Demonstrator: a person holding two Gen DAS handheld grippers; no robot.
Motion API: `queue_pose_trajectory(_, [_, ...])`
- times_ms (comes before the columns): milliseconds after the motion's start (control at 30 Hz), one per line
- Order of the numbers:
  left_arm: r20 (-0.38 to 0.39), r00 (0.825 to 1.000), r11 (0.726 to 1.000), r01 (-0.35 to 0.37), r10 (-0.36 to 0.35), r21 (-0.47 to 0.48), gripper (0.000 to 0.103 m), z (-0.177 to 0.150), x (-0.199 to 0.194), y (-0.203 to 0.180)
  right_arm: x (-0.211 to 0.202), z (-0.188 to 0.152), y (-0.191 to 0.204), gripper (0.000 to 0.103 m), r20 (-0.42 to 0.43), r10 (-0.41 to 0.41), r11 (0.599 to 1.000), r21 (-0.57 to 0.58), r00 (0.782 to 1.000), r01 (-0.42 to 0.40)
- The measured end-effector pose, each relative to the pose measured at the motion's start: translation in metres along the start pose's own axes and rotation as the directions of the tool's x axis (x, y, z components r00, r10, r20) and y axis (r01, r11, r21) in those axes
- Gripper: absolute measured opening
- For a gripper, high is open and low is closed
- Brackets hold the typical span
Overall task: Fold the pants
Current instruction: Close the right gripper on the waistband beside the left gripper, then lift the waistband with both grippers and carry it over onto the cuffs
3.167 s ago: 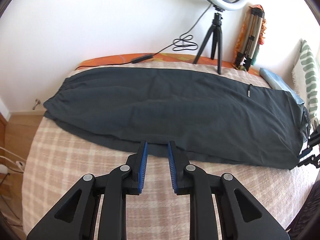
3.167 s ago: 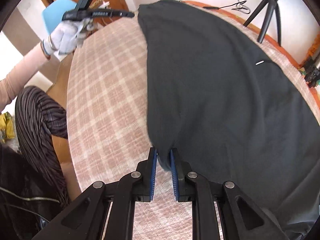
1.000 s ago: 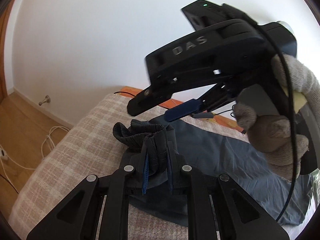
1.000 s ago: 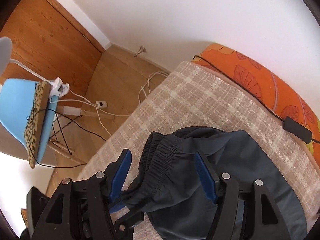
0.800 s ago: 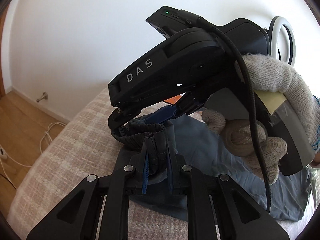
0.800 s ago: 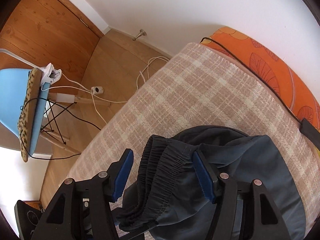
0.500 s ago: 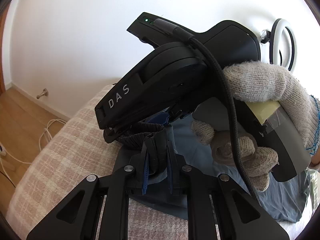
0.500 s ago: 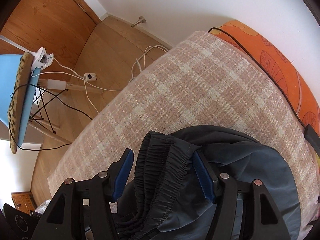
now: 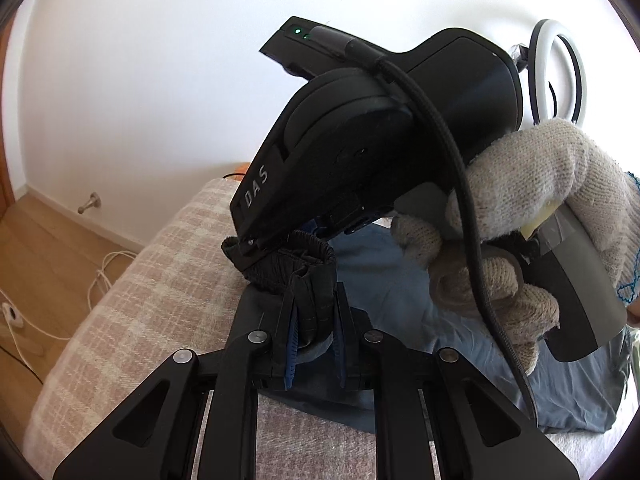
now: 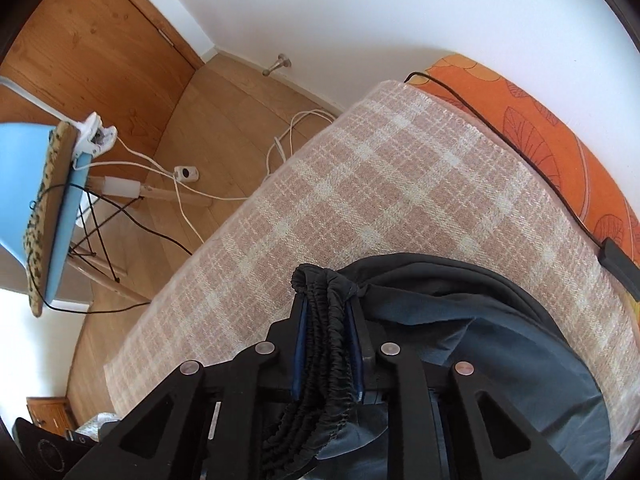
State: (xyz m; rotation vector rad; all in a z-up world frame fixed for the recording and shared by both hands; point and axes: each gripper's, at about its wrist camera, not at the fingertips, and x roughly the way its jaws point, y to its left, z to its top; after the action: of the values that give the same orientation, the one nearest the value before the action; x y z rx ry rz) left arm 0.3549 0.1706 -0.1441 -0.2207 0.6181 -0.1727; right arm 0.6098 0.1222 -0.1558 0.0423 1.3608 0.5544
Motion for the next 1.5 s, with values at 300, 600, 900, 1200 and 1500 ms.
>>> queue_pose_trajectory(300, [0.069, 0.996, 0.999, 0.048, -0.050, 0.024, 0.013, 0.034, -0.039, -0.044, -0.119, -0.032, -0.040, 0.014, 0.279, 0.145, 0.977, 0.109, 0.949, -0.182])
queue_pose_trajectory(600, [0.061, 0.989, 0.980, 0.123, -0.134, 0.159, 0.013, 0.068, -0.068, -0.144, -0.224, -0.102, -0.086, 0.014, 0.460, 0.152, 0.950, 0.176, 0.875, -0.258])
queue_pose_trajectory(900, [-0.007, 0.970, 0.928, 0.235, -0.243, 0.290, 0.013, 0.064, -0.092, -0.258, -0.306, -0.210, -0.146, 0.014, 0.588, 0.093, 0.927, 0.244, 0.804, -0.286])
queue_pose_trajectory(1200, [-0.150, 0.919, 0.860, 0.394, -0.364, 0.326, 0.013, -0.009, -0.075, -0.369, -0.316, -0.352, -0.235, 0.014, 0.599, 0.001, 0.868, 0.397, 0.800, -0.298])
queue_pose_trajectory(1500, [-0.276, 0.852, 0.845, 0.501, -0.445, 0.187, 0.013, -0.095, -0.045, -0.429, -0.282, -0.468, -0.311, 0.014, 0.577, -0.021, 0.772, 0.528, 0.817, -0.354])
